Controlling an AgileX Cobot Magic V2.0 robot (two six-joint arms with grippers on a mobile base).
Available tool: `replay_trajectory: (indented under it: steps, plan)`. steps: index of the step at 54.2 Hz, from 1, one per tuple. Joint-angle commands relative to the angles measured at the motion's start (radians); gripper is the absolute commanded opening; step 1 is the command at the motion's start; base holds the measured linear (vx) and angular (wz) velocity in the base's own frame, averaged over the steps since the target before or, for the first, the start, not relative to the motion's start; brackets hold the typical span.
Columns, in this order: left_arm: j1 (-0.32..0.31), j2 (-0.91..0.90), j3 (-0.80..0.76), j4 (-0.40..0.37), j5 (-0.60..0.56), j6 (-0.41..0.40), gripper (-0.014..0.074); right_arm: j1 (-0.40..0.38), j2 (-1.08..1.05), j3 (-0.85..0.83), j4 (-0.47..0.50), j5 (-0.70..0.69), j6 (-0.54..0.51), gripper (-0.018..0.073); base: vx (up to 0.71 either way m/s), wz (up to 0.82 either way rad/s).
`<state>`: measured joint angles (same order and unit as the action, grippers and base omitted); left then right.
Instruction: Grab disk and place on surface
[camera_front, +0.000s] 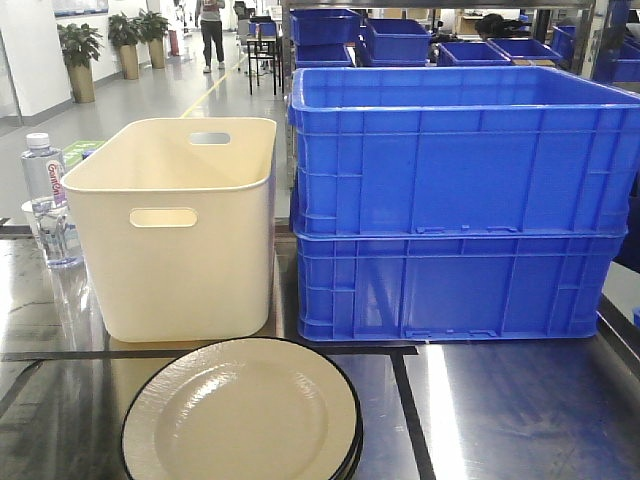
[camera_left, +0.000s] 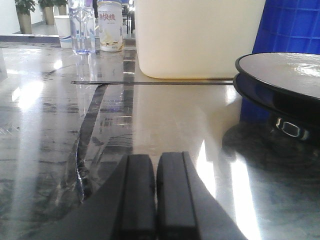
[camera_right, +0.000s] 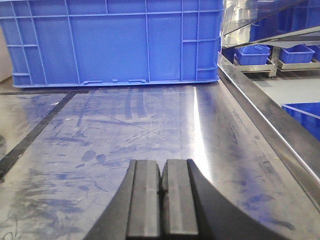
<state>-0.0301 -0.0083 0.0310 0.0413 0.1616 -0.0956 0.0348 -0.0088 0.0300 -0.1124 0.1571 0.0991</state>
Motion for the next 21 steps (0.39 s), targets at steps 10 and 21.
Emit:
replay_trajectory:
  steps: [10, 21]
  plan:
    - [-0.001, 0.02, -0.027, 0.006, -0.086, -0.007, 0.0173, -0.005, -0.011, 0.007, -0.009, -0.088, 0.002, -0.0008, 0.0, 0.0]
    - [-0.001, 0.02, -0.027, 0.006, -0.086, -0.007, 0.0173, -0.005, -0.011, 0.007, -0.009, -0.088, 0.002, -0.0008, 0.0, 0.0]
